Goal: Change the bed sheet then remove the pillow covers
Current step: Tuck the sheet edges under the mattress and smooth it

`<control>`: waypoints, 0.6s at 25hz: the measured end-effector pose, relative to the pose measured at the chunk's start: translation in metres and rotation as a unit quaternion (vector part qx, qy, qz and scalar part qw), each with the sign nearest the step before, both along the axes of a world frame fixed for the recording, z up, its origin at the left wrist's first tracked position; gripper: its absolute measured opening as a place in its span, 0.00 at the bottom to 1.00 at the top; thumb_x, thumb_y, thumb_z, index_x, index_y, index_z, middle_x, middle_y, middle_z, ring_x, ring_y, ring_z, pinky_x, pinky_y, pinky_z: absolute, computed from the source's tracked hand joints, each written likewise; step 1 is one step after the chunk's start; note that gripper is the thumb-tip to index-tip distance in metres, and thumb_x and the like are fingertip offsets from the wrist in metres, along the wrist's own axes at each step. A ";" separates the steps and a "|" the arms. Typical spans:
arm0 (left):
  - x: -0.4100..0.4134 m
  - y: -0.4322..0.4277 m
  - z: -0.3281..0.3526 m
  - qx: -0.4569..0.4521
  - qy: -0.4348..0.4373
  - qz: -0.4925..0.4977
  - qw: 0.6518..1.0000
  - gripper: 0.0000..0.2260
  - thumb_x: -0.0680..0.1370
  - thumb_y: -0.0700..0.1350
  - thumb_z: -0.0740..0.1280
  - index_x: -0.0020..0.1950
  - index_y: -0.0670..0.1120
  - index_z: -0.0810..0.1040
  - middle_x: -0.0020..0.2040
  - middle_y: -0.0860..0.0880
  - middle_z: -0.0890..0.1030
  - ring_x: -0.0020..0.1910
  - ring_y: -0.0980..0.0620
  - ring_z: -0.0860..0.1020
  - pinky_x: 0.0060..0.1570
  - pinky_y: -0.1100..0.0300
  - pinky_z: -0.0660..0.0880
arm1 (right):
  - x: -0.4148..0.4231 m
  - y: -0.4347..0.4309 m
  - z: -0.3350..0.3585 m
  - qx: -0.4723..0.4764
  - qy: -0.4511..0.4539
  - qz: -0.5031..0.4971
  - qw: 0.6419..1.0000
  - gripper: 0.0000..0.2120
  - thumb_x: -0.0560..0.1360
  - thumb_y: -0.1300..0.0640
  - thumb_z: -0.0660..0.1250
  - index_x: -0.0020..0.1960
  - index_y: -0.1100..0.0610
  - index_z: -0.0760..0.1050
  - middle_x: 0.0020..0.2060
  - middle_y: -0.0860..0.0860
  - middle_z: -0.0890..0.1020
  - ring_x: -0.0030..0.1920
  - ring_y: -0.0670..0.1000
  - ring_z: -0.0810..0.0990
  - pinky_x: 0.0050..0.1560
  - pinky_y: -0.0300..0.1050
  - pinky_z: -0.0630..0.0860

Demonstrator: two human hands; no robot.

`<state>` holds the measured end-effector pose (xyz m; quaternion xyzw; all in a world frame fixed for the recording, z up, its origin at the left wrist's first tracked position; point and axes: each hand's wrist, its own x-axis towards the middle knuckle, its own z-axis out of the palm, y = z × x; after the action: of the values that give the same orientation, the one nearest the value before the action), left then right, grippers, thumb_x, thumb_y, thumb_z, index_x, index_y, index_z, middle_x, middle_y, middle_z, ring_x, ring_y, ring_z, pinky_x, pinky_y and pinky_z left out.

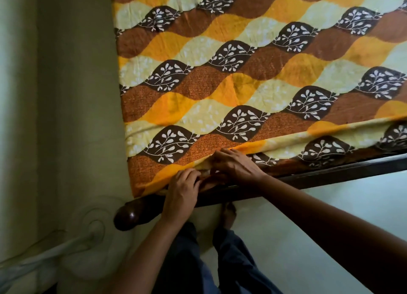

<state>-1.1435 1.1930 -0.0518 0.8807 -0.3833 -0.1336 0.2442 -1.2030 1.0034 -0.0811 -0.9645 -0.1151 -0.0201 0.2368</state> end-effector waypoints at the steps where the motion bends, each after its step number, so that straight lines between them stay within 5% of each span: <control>1: -0.005 0.004 0.001 -0.001 -0.006 0.003 1.000 0.10 0.68 0.34 0.74 0.47 0.41 0.79 0.44 0.46 0.81 0.44 0.47 0.80 0.42 0.57 0.78 | -0.004 0.004 0.002 0.013 -0.006 -0.001 1.000 0.15 0.72 0.48 0.59 0.43 0.54 0.82 0.43 0.54 0.82 0.41 0.54 0.81 0.34 0.45 0.77; 6: 0.003 0.026 0.000 0.041 -0.045 -0.044 0.997 0.13 0.64 0.34 0.76 0.47 0.44 0.82 0.42 0.49 0.82 0.42 0.48 0.79 0.38 0.57 0.78 | -0.022 0.013 0.015 0.056 0.048 -0.031 0.997 0.08 0.68 0.56 0.68 0.45 0.56 0.82 0.34 0.53 0.82 0.29 0.50 0.79 0.26 0.34 0.64; 9: 0.017 0.028 0.001 0.048 -0.072 -0.035 0.996 0.11 0.64 0.32 0.76 0.44 0.42 0.84 0.41 0.47 0.82 0.41 0.47 0.79 0.36 0.56 0.78 | -0.019 0.017 0.014 0.016 0.079 -0.081 0.993 0.21 0.68 0.56 0.71 0.60 0.57 0.75 0.38 0.57 0.81 0.30 0.53 0.79 0.25 0.39 0.66; 12: 0.015 0.035 0.002 0.037 -0.050 -0.027 0.998 0.11 0.64 0.32 0.76 0.45 0.40 0.83 0.47 0.44 0.82 0.47 0.45 0.80 0.46 0.56 0.80 | -0.013 0.019 0.016 -0.062 0.031 -0.080 0.994 0.17 0.59 0.56 0.80 0.47 0.54 0.82 0.36 0.54 0.81 0.32 0.52 0.78 0.24 0.41 0.68; 15: 0.006 0.050 -0.002 0.022 -0.017 -0.029 0.999 0.12 0.64 0.31 0.76 0.46 0.40 0.82 0.47 0.43 0.83 0.43 0.46 0.82 0.43 0.58 0.79 | -0.016 0.022 0.022 -0.064 0.054 -0.049 0.995 0.06 0.61 0.56 0.78 0.36 0.53 0.81 0.49 0.57 0.80 0.48 0.55 0.78 0.36 0.46 0.74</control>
<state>-1.1376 1.2435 -0.0542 0.8765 -0.4101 -0.1338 0.2138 -1.2186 1.0251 -0.0588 -0.9820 -0.0556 0.0276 0.1787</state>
